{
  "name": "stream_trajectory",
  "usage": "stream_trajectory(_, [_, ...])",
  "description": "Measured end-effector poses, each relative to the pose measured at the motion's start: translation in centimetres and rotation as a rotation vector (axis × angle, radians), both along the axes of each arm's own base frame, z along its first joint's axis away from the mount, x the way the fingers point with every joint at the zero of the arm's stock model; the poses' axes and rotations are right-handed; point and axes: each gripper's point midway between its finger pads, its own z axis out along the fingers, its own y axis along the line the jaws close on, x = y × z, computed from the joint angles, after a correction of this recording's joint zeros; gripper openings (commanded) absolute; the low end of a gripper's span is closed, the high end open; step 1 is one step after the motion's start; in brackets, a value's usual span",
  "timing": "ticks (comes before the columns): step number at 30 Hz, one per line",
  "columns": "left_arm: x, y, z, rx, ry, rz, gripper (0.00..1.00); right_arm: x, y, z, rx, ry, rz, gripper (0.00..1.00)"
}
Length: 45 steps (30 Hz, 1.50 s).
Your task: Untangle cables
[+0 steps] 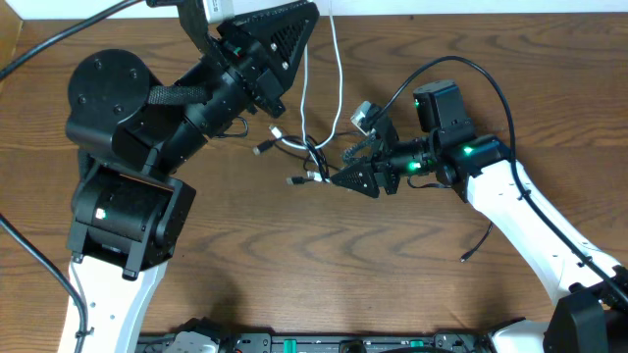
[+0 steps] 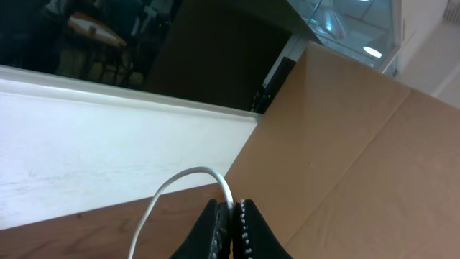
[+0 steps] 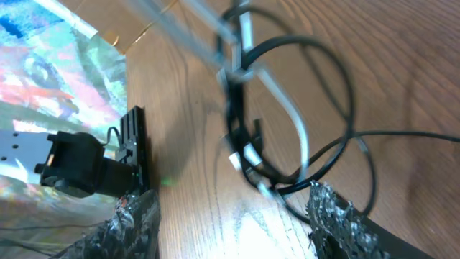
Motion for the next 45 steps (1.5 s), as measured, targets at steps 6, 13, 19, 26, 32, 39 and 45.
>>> stream_trajectory(6, [0.0,0.0,0.0,-0.013,0.014,-0.002,0.07,-0.1,0.8,0.5,0.02,-0.039,0.024,0.57])
stream_trajectory(13, [0.0,0.0,0.0,-0.015,0.016,-0.002,0.08,1.2,2.8,-1.2,0.01,-0.04,0.007,0.32])
stream_trajectory(19, [0.1,0.0,-0.4,-0.009,0.03,0.001,0.07,2.6,2.8,-5.5,-0.112,0.097,-0.128,0.01])
stream_trajectory(26, [2.9,4.5,-2.8,0.023,0.131,0.196,0.07,5.3,-5.4,-11.1,-0.425,0.387,-0.641,0.01])
stream_trajectory(32, [5.2,11.5,-5.4,0.049,0.229,0.435,0.07,6.9,-14.3,-13.0,-0.556,0.503,-0.963,0.01])
stream_trajectory(39, [4.4,11.6,-10.0,0.146,0.391,0.417,0.08,5.8,-13.7,-12.9,-0.51,0.606,-0.929,0.08])
stream_trajectory(45, [3.8,8.6,-14.9,0.288,0.519,0.28,0.08,4.1,-12.8,-12.8,-0.533,0.683,-0.904,0.53])
